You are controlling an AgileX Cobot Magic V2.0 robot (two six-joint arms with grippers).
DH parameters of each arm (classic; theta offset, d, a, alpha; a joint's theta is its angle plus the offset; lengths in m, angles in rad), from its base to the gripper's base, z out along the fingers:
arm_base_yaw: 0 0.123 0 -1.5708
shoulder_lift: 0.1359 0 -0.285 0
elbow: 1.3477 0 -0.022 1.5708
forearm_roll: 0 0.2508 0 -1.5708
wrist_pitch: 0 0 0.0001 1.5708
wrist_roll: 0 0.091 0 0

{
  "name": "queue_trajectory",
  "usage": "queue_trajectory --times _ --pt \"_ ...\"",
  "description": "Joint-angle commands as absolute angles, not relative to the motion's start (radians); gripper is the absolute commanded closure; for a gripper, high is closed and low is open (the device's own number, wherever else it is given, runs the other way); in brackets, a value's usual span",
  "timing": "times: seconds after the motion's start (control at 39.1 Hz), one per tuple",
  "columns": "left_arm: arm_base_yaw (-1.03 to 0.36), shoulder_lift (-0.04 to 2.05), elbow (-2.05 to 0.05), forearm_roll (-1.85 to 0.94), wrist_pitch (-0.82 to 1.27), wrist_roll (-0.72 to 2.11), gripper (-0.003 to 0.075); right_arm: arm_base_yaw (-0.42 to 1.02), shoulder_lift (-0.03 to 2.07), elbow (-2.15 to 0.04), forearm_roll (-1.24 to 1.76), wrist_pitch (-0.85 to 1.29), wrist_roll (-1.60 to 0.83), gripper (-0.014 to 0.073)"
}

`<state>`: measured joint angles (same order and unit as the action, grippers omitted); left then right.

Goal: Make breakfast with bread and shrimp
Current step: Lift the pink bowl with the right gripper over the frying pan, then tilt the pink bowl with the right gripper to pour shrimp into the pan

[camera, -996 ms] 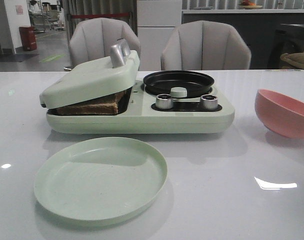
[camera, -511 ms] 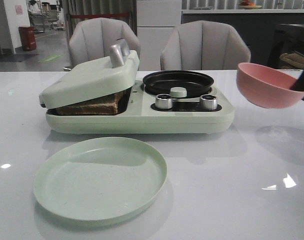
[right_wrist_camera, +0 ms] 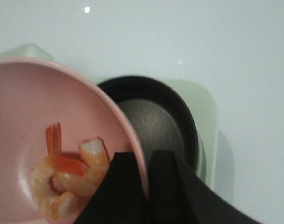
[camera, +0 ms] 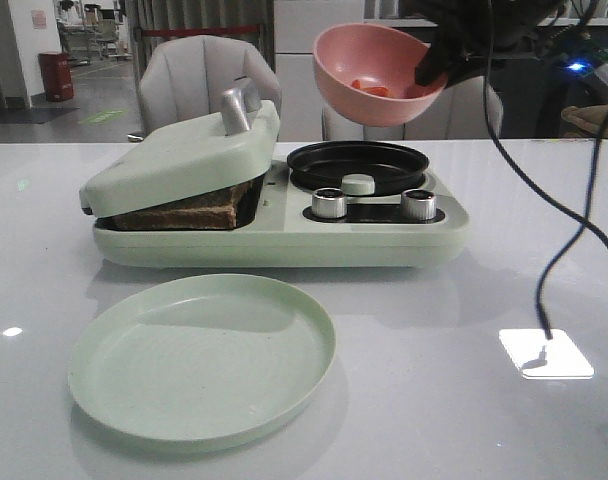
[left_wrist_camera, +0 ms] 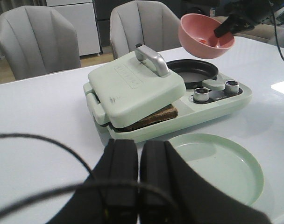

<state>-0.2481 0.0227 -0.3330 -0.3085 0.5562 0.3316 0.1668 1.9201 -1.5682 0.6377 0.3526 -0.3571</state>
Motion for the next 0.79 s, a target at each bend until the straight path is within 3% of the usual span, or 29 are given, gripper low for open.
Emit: queue_trajectory --times 0.0,0.46,0.77 --pt "-0.254 0.036 -0.359 -0.330 0.479 0.323 0.0608 0.196 1.889 -1.606 0.606 0.142 -0.371 0.0443" --pt "-0.254 0.036 -0.359 -0.330 0.480 0.323 0.0608 0.214 1.945 -1.503 0.405 -0.589 -0.360 0.0454" --pt "-0.254 0.036 -0.359 -0.330 0.480 0.323 0.0608 0.215 2.120 -1.498 0.045 -0.841 -0.204 0.0454"
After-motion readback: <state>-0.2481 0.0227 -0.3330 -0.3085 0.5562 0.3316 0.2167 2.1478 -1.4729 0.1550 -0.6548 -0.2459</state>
